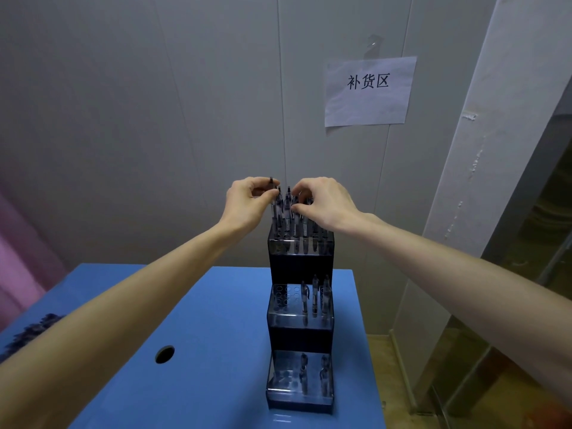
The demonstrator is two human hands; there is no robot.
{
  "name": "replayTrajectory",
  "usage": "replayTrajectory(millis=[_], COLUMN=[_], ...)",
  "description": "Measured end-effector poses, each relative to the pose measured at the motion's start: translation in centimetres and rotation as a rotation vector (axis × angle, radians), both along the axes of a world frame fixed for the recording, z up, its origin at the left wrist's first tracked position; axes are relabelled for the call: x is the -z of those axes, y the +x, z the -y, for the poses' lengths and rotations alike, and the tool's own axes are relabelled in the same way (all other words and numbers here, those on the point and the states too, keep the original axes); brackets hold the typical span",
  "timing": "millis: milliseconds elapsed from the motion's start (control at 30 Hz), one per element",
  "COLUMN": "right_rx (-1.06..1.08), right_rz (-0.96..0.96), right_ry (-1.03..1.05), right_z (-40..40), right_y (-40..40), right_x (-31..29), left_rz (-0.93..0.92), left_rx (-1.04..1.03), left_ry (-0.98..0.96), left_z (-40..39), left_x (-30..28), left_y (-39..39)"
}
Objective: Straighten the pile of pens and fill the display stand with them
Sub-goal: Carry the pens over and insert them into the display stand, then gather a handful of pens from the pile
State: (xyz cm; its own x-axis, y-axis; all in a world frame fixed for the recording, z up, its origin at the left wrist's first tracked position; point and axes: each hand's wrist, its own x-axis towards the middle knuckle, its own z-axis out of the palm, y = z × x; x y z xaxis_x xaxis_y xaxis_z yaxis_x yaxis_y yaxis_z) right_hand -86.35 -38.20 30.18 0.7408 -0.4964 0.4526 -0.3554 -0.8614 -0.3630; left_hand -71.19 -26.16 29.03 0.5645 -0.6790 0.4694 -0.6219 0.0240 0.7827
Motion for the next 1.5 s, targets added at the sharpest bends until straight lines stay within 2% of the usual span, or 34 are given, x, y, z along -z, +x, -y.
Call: replayTrajectory(millis=[167, 333, 733, 867, 1000, 1067, 1133, 1300, 1400, 1500], right_rx=[0.006, 0.043, 0.024, -0.044, -0.172, -0.221, -0.257, -0.397, -0.481, -0.505], right_rz=[-0.012, -0.012, 0.022, 0.029, 0.088, 0.125, 0.13, 0.095, -0.015, -0.167], right_ry=[-0.012, -0.049, -0.083, -0.183, -0.428, -0.513, -0.54, -0.472, -0.444, -0.419], right_z=[-0.2, -0.5, -0.7, 0.1, 0.7, 0.2, -1.6, -9.2, -13.3, -16.8], right_y=[-0.1, 0.0, -0.1, -0.6, -0.6, 0.6, 2.3, 6.7, 9.2, 12.1], right_x=[-0.1, -0.3, 0.5, 1.4, 1.9, 1.8, 2.1, 4.8, 7.3, 9.4], left_rz=[0.011, 0.049, 0.089, 0.334, 0.639, 0.739, 0.744, 0.725, 0.626, 0.499], left_rx=[-0.008, 0.024, -0.044, -0.092, -0.197, -0.257, -0.324, -0.428, -0.507, -0.61], left_ry=[0.042, 0.203, 0.227, 0.365, 0.568, 0.691, 0.785, 1.097, 1.233, 1.265], left_z=[0.1, 0.0, 0.0, -1.1, -3.5, -5.3, -7.9, -18.6, -26.0, -32.9], left_x=[0.7, 1.8, 3.0, 4.5, 5.5, 5.8, 6.5, 9.1, 10.6, 11.4], left_y=[-0.1, -0.3, -0.7, -0.9, 0.6, 1.7, 2.6, 6.1, 8.8, 11.3])
